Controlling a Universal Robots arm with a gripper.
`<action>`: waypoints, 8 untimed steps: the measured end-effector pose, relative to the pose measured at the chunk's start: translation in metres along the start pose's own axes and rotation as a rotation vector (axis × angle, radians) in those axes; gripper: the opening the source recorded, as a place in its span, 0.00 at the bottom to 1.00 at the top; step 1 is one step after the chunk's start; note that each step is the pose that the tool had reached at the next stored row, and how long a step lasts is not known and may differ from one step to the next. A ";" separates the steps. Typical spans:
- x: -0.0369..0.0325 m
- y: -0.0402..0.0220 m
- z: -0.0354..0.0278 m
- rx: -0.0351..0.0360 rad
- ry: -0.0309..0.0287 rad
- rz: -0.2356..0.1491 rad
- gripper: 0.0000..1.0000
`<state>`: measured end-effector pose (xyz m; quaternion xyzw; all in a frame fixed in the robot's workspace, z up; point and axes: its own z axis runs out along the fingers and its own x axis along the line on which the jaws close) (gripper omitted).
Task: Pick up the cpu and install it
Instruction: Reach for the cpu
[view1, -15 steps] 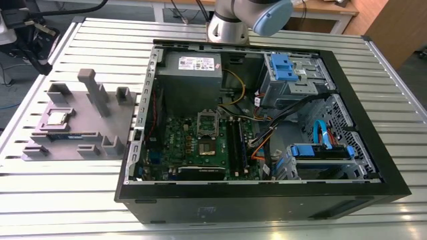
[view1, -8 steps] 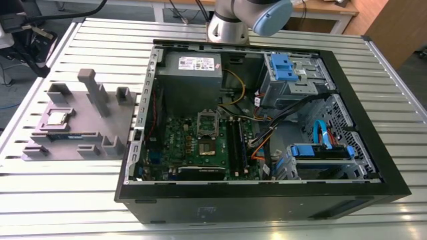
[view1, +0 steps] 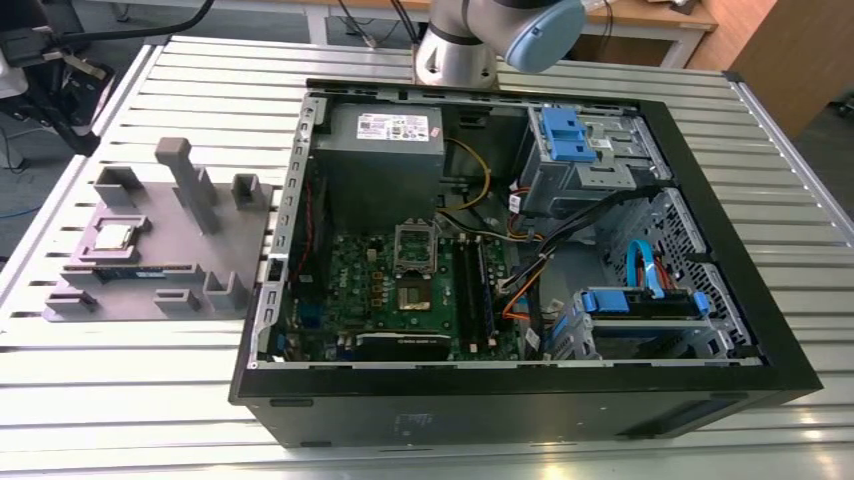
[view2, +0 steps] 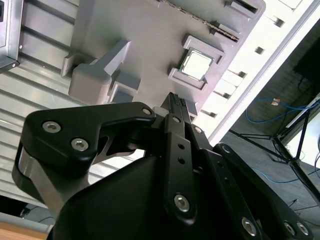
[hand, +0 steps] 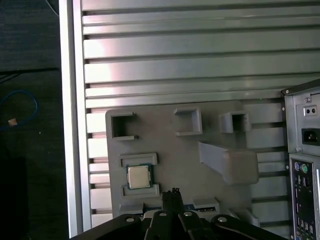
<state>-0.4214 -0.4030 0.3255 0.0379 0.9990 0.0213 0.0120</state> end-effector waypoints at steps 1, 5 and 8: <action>0.0004 -0.0002 0.0006 0.0002 0.0003 0.000 0.11; 0.0024 -0.0010 0.0052 0.0001 0.0001 0.000 0.11; 0.0036 -0.0018 0.0090 0.0001 0.0001 0.000 0.11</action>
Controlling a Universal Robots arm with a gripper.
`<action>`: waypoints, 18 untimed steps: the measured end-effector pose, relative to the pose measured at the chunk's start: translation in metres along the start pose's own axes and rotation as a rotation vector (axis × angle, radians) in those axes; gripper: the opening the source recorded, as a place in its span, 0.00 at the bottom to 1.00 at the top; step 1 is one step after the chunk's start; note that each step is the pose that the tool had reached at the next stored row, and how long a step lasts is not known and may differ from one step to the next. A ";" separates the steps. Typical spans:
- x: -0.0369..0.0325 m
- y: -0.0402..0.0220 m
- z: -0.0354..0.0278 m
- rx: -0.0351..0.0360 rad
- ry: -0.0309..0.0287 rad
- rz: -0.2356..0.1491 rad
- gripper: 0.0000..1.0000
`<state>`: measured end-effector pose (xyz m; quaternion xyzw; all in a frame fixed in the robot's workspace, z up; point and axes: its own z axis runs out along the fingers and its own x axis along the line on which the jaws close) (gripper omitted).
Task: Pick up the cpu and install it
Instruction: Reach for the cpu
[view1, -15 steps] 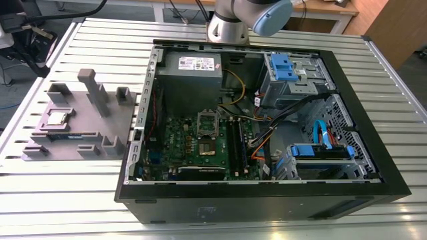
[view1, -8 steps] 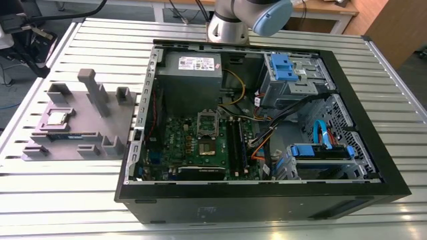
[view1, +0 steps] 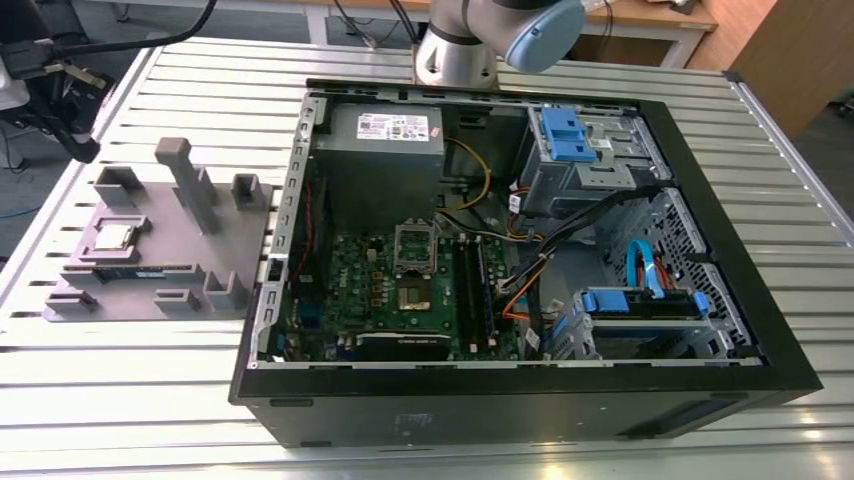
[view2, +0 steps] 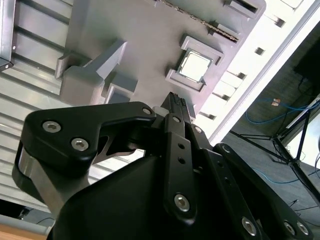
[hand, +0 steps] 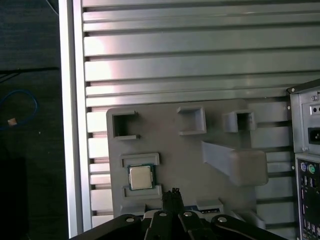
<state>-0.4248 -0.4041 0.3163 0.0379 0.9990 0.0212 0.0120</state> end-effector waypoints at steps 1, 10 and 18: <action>0.0004 -0.0004 0.0014 0.0000 0.0000 0.000 0.11; 0.0057 -0.0141 0.0152 -0.0001 0.0000 0.000 0.11; 0.0134 -0.0188 0.0209 0.0000 0.0000 0.000 0.11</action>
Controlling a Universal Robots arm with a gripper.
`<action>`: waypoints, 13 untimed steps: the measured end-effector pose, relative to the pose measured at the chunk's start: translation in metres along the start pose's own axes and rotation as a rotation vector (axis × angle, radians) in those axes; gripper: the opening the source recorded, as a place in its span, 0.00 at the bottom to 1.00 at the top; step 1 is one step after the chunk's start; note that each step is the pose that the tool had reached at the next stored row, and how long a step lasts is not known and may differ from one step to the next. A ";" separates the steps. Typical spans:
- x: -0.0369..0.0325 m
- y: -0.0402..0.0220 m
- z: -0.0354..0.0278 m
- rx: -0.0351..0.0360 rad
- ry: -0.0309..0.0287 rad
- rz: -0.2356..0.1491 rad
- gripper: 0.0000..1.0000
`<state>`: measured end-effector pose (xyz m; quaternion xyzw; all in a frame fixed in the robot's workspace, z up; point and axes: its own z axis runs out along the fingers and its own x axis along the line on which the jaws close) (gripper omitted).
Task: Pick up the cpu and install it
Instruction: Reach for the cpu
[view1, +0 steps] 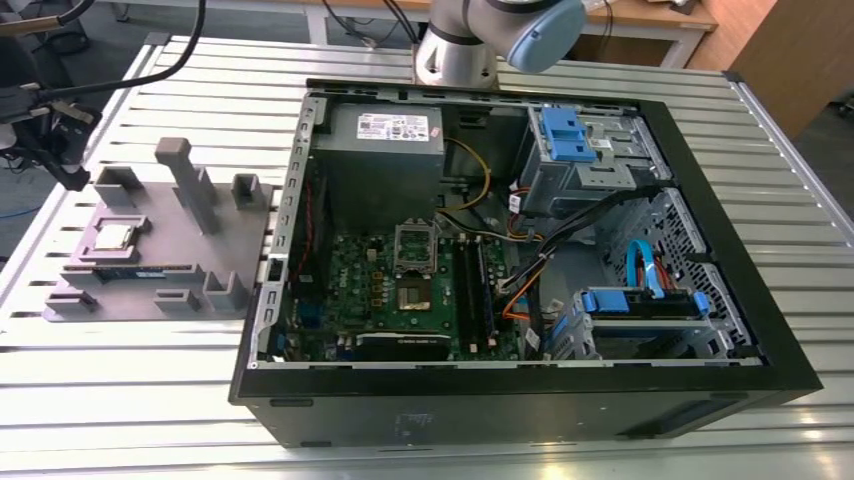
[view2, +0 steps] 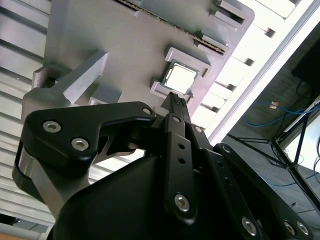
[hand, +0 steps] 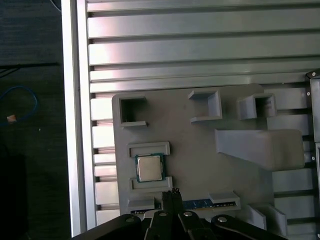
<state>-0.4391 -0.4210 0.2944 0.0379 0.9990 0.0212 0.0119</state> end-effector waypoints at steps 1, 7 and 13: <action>0.0021 -0.0002 0.0000 0.0000 0.0000 0.000 0.11; 0.0022 -0.0003 0.0029 0.0010 0.0000 0.000 0.11; 0.0023 -0.0003 0.0061 0.0035 -0.0004 0.000 0.11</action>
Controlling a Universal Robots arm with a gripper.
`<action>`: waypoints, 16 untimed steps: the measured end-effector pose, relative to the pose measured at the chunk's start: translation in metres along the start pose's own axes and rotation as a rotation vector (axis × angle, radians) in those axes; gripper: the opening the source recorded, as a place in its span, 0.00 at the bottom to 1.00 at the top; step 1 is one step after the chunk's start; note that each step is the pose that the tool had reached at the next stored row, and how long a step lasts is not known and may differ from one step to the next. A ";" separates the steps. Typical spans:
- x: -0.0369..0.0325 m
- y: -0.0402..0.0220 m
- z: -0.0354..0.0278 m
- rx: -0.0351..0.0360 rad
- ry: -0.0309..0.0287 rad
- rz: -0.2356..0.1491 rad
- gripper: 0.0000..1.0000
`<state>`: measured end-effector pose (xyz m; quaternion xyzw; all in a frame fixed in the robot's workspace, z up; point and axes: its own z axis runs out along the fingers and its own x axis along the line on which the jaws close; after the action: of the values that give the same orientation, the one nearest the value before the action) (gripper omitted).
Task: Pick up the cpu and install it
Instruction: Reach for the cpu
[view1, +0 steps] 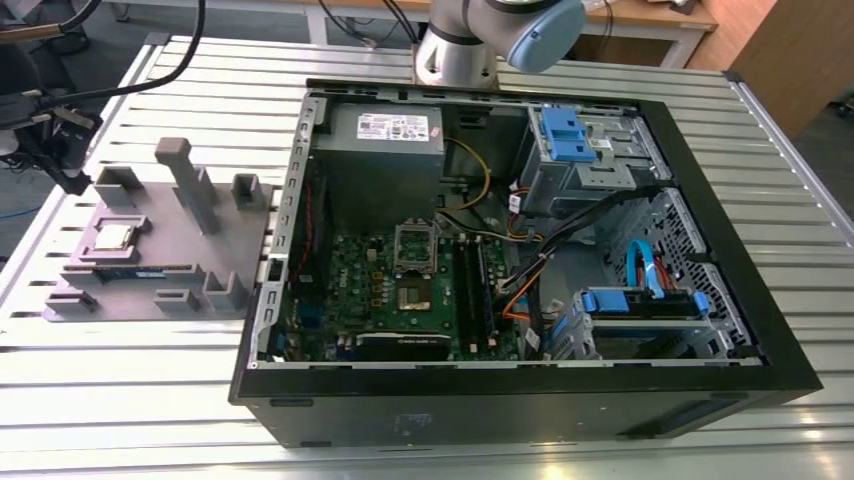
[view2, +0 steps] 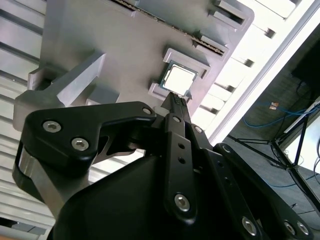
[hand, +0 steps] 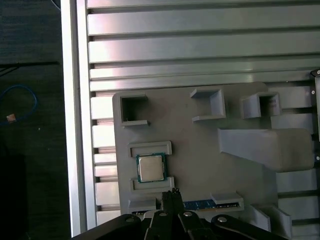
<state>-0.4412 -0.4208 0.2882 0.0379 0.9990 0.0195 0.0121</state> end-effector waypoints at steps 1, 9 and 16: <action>0.0000 0.0000 0.0011 0.0000 -0.0001 0.000 0.11; 0.0007 0.0001 0.0081 0.0004 0.0003 0.000 0.11; 0.0008 0.0001 0.0100 0.0003 0.0001 0.000 0.11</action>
<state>-0.4417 -0.4204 0.2782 0.0379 0.9990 0.0193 0.0120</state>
